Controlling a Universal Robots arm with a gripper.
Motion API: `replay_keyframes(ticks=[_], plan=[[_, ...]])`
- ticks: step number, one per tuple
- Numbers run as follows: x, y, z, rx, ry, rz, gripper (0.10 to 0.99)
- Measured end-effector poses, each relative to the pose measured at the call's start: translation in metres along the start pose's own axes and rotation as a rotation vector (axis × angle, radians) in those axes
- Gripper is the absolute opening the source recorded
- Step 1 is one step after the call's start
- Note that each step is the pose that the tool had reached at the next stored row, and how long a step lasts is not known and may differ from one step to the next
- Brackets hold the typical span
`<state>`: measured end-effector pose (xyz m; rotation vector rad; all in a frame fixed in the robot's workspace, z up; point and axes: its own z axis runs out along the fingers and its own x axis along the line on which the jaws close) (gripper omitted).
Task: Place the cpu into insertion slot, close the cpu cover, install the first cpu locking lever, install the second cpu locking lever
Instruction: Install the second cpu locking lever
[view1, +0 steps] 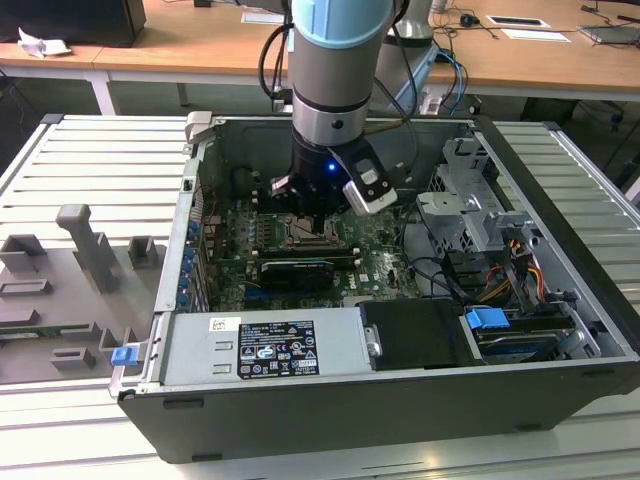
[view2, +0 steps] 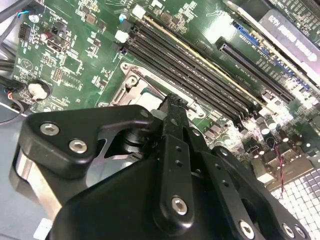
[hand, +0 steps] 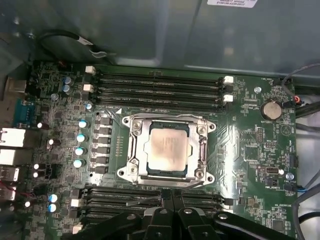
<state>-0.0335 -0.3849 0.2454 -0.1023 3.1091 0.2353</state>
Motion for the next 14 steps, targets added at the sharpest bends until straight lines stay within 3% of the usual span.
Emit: replay_keyframes(ticks=[14], plan=[[0.0004, -0.0017, 0.0116, -0.002, 0.0, 0.0, 0.106]])
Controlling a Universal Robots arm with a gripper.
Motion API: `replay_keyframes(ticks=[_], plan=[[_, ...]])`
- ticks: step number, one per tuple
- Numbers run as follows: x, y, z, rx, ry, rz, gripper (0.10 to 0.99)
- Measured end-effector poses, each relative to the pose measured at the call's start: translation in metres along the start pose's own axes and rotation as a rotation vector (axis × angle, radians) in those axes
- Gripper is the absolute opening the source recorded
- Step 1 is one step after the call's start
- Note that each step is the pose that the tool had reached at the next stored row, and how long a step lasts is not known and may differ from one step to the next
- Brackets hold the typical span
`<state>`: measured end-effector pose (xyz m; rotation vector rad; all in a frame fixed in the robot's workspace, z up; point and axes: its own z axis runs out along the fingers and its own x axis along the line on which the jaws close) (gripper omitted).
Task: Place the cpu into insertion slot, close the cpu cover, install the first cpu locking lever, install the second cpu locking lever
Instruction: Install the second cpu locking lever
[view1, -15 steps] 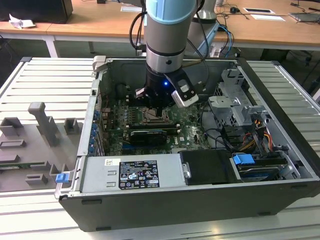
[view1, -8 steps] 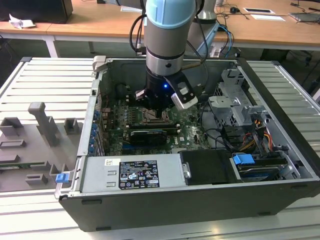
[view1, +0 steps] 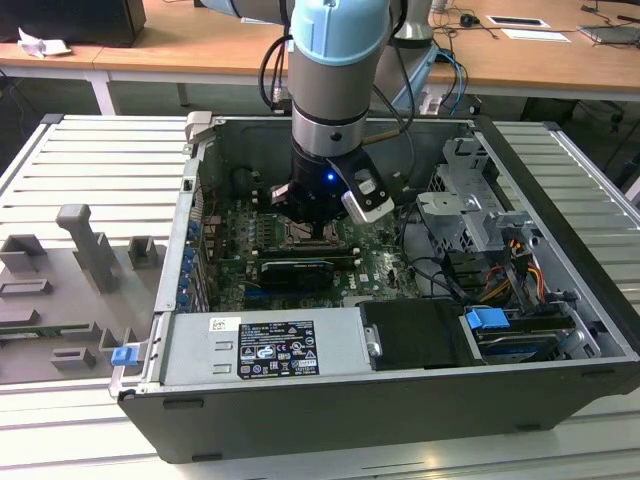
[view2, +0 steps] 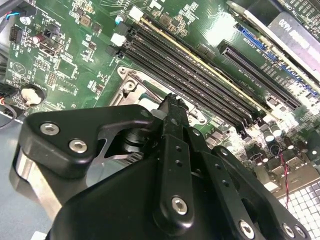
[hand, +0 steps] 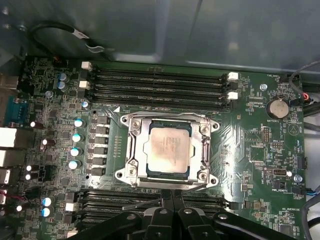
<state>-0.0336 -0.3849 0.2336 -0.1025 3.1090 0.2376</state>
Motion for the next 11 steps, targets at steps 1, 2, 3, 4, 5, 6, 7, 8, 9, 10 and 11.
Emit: replay_keyframes(ticks=[1, 2, 3, 4, 5, 6, 7, 8, 9, 10, 11], plan=[[0.0, 0.0, 0.0002, 0.0, -0.0003, 0.0, 0.106], [0.0, -0.0001, 0.0003, 0.0, -0.0005, 0.0, 0.106], [0.0, -0.0001, 0.0005, 0.0, -0.0008, 0.0, 0.106], [0.0005, -0.0001, 0.001, 0.0, -0.0014, 0.0, 0.106], [0.0013, -0.0001, 0.001, 0.0, -0.0017, 0.0, 0.106], [0.003, 0.0, 0.001, -0.001, -0.0018, 0.0, 0.106], [0.0091, 0.0003, 0.001, -0.002, -0.0022, 0.0, 0.106], [0.0117, 0.0003, 0.001, -0.002, -0.0021, 0.0, 0.106], [0.0142, 0.0002, 0.0011, -0.002, -0.0021, 0.0, 0.106], [0.0181, 0.0001, 0.0012, -0.002, -0.0022, 0.0, 0.106], [0.0203, 0.0, 0.0014, -0.002, -0.0022, 0.0, 0.106]])
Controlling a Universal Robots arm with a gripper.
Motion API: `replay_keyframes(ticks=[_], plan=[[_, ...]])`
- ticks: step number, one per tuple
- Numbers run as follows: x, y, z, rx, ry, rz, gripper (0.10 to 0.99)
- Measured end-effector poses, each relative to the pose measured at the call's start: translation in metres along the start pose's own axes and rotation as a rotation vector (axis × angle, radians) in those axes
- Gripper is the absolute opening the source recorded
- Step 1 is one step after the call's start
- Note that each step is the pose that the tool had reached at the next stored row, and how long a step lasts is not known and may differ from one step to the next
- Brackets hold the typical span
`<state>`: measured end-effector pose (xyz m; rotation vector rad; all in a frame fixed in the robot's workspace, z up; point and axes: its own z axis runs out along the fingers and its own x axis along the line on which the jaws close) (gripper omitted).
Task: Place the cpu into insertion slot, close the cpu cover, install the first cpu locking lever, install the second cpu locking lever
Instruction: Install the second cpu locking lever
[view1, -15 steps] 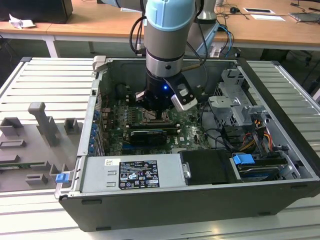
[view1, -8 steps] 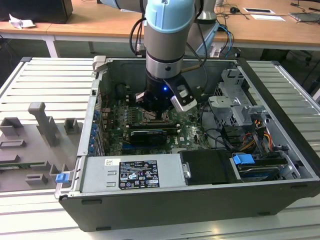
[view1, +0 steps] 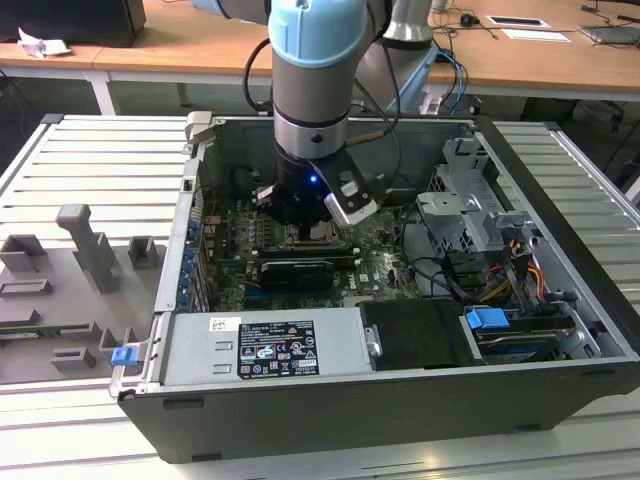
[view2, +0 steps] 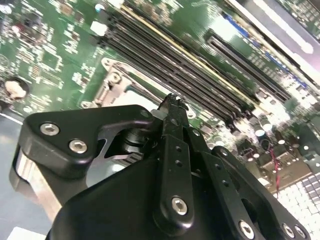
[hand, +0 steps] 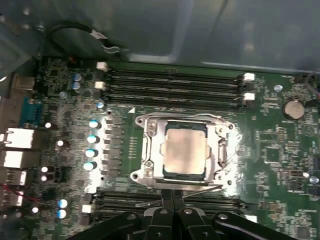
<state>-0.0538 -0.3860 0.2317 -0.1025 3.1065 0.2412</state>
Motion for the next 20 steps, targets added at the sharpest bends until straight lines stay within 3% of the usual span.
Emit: replay_keyframes(ticks=[3, 7, 12, 17, 20], plan=[[0.0059, -0.0005, 0.0028, 0.0, -0.0001, 0.0, 0.106], [0.0069, -0.0019, 0.0115, -0.003, 0.0, 0.0, 0.106], [0.0097, -0.0052, 0.0114, -0.039, -0.0027, 0.001, 0.106], [0.0126, -0.0086, 0.0107, -0.059, -0.0039, 0.001, 0.106], [0.0137, -0.0108, 0.0105, -0.062, -0.0041, 0.001, 0.106]])
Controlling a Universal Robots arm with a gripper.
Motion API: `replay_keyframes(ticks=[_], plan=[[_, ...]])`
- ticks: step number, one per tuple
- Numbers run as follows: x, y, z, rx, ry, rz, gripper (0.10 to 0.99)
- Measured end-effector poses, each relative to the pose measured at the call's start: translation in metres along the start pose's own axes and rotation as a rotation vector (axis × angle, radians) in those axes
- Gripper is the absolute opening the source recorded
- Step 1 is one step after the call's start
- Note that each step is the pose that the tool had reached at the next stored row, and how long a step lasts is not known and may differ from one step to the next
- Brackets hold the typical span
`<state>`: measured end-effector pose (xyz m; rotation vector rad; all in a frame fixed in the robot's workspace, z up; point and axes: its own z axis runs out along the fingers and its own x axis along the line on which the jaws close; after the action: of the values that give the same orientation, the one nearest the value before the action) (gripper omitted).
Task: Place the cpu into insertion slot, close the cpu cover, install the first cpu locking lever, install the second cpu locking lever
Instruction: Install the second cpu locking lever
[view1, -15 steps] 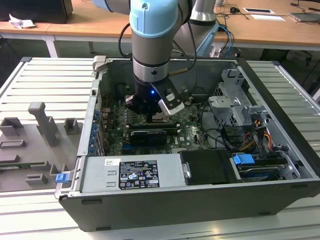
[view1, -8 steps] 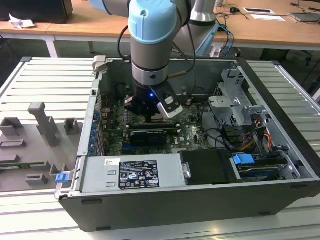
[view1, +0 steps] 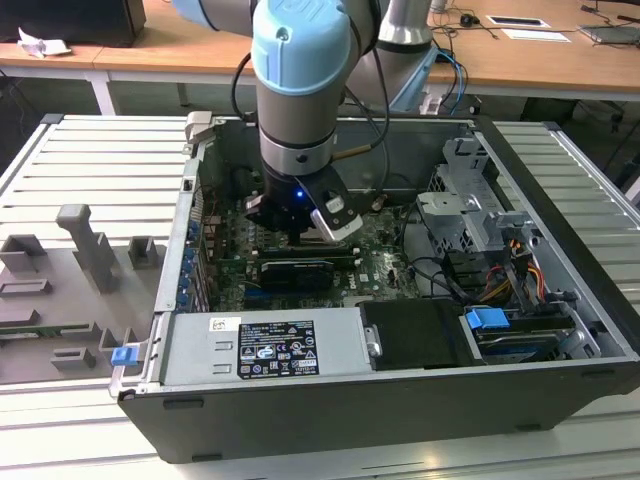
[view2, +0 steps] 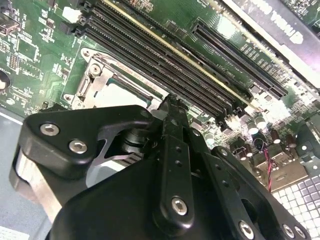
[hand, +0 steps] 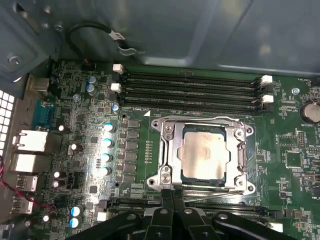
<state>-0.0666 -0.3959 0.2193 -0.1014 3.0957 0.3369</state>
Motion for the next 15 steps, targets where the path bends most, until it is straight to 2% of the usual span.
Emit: replay_keyframes(ticks=[3, 5, 8, 10, 15], plan=[[0.0009, -0.0016, 0.0004, -0.002, -0.0001, 0.0, 0.106], [0.0026, -0.0041, 0.0, -0.007, -0.0006, 0.0, 0.106], [0.007, -0.0074, -0.0004, -0.03, -0.0021, 0.001, 0.106], [0.0092, -0.0082, 0.0018, -0.039, -0.003, 0.0, 0.106], [0.011, -0.01, 0.0104, -0.043, -0.0031, 0.001, 0.106]])
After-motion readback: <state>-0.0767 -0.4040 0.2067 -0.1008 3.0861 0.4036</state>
